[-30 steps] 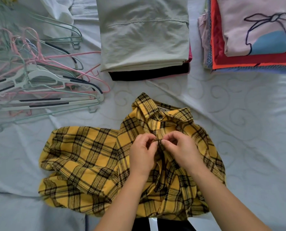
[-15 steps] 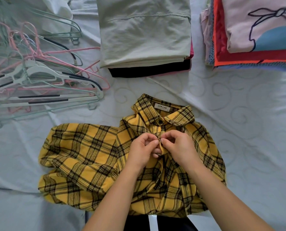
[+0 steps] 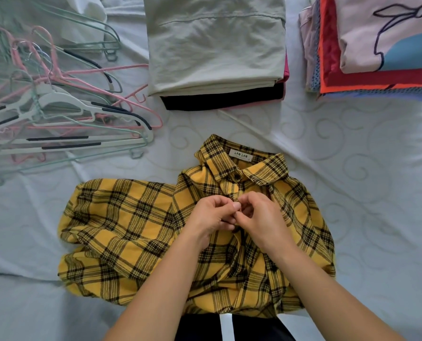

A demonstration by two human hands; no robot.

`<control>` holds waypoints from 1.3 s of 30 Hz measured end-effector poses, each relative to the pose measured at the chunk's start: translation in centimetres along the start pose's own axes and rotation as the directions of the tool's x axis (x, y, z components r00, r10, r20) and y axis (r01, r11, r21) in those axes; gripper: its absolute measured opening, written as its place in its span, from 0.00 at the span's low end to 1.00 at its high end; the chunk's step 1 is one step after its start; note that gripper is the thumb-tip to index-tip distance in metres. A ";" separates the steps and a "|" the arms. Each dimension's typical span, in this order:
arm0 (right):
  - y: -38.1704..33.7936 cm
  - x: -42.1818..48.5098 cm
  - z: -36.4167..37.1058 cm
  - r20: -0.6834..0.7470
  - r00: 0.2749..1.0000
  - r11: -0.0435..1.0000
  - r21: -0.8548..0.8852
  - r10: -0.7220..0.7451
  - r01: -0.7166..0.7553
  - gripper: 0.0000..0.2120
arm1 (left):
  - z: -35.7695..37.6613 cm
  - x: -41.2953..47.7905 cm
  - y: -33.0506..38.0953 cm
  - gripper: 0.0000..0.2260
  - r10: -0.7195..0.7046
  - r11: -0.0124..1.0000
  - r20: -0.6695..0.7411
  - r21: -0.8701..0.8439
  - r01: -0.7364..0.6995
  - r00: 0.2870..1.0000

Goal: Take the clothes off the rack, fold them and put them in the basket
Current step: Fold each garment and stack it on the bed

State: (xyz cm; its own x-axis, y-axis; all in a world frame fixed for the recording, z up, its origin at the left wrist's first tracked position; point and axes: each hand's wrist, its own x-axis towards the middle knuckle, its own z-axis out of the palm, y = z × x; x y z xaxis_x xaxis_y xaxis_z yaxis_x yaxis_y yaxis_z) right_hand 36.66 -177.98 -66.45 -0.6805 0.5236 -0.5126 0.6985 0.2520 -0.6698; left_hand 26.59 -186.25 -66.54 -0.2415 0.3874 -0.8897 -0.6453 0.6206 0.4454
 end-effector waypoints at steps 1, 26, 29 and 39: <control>0.1 -0.1 0.1 -0.030 1.000 1.000 0.012 0.001 -0.001 0.04 | 0.1 0.0 0.2 0.02 0.010 1.000 0.000 0.003 -0.010 1.000; 0.6 0.7 -0.9 -0.026 0.976 0.928 0.316 0.217 -0.198 0.04 | 1.4 0.1 -1.4 0.08 0.420 0.850 -0.113 0.397 -0.347 0.901; 0.4 0.5 -0.9 -0.023 0.978 0.924 0.333 0.206 -0.187 0.03 | 1.8 -0.2 -2.0 0.10 0.519 0.777 -0.155 0.494 -0.389 0.840; 0.9 -0.2 -0.9 -0.040 0.999 0.972 0.231 -0.023 0.031 0.08 | 1.3 -0.8 -0.5 0.04 0.013 0.995 -0.013 -0.102 -0.014 1.000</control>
State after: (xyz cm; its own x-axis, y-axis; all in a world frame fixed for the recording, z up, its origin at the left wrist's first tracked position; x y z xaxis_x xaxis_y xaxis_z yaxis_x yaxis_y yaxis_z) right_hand 37.62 -177.18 -66.47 -0.6870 0.5495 -0.4755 0.6067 0.0735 -0.7915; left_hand 28.02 -185.96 -65.96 -0.2592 0.3862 -0.8853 -0.7123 0.5426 0.4452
